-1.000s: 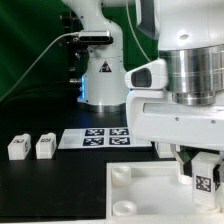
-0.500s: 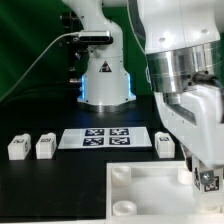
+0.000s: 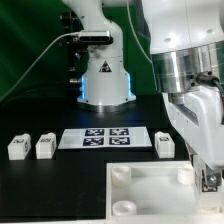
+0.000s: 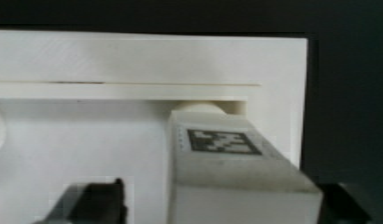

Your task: Assemble one leg

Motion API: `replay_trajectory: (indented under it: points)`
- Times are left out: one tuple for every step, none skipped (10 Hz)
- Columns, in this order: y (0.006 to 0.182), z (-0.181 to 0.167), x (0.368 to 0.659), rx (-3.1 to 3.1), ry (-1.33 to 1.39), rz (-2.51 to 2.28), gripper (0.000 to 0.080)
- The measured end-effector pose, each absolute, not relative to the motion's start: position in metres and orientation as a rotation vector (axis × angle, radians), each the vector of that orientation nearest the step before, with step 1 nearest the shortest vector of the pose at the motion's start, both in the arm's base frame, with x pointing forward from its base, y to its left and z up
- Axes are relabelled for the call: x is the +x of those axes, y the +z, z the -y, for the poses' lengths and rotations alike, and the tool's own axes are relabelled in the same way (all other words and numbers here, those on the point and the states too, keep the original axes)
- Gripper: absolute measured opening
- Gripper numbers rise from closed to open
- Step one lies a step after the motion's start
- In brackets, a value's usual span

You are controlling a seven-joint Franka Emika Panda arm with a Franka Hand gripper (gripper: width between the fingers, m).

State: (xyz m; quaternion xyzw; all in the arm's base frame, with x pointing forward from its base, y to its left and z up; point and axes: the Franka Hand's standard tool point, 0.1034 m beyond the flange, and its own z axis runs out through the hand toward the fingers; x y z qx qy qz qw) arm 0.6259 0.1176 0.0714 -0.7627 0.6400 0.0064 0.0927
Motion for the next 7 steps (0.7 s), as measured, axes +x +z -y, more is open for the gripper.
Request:
replay_trajectory:
  points:
    - [0.0715,-0.1197,0.6265,-2.453,0.005,-1.667,0.0617]
    - [0.0724,-0.1216,0.6258,-2.571,-0.001,-1.499,0.064]
    - [0.0721,-0.1206,0.6262,-2.645,-0.017,-1.364,0.064]
    - [0.0721,-0.1199,0.6263,-2.711,-0.029,-1.23,0.0648]
    - [0.072,-0.1196,0.6263,-2.764,-0.04,-1.111,0.0648]
    - [0.0721,-0.1197,0.6262,-2.864,-0.064,-0.873,0.0649]
    - [0.073,-0.1208,0.6272,-2.962,-0.092,-0.601,0.0649]
